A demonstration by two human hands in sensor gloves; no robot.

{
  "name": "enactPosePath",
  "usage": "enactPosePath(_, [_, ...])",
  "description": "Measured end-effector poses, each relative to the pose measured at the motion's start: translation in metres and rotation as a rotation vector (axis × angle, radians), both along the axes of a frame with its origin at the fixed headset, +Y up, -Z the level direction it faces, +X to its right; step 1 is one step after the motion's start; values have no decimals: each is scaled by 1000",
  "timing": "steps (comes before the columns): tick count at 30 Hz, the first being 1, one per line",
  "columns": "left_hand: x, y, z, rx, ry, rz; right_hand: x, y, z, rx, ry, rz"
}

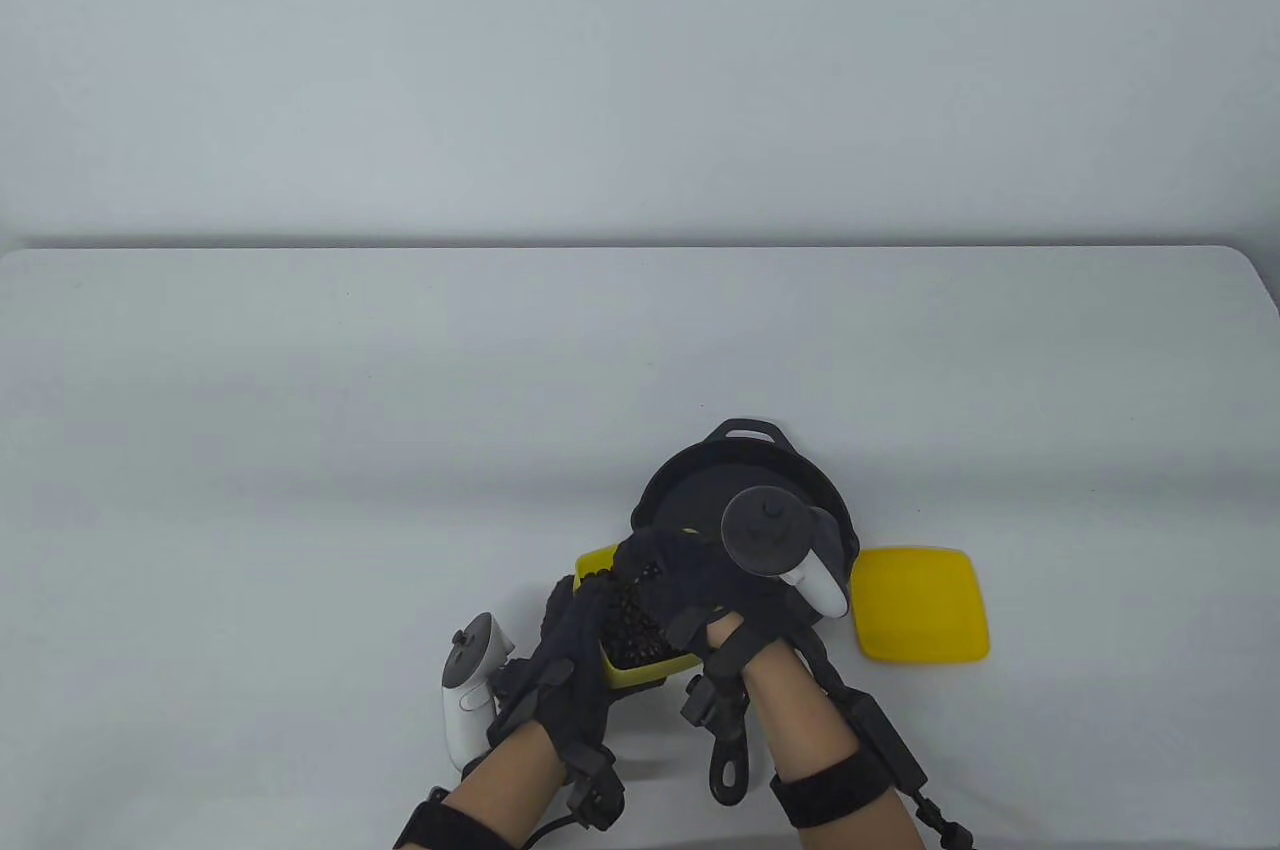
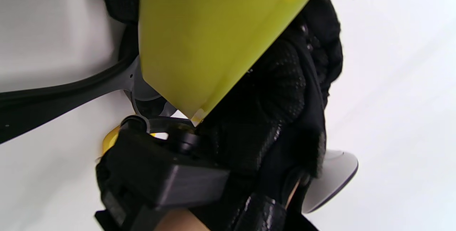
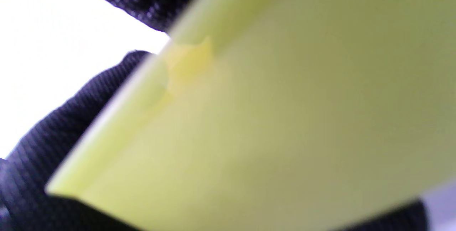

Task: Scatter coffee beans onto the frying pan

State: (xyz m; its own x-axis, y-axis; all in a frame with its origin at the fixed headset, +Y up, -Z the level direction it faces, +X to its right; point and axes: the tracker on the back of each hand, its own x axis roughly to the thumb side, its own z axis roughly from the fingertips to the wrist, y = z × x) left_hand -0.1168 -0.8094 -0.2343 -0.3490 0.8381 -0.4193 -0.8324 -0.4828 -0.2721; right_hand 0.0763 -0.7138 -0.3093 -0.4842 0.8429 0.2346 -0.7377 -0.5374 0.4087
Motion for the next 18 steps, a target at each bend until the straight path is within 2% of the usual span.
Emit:
enactPosePath(10, [0,-2,1,-2,-8,-1,18,3,1,39,-71,-61])
enactPosePath(18, [-3,-3,0,-22,14,20,35,1,-1,17,-147,-146])
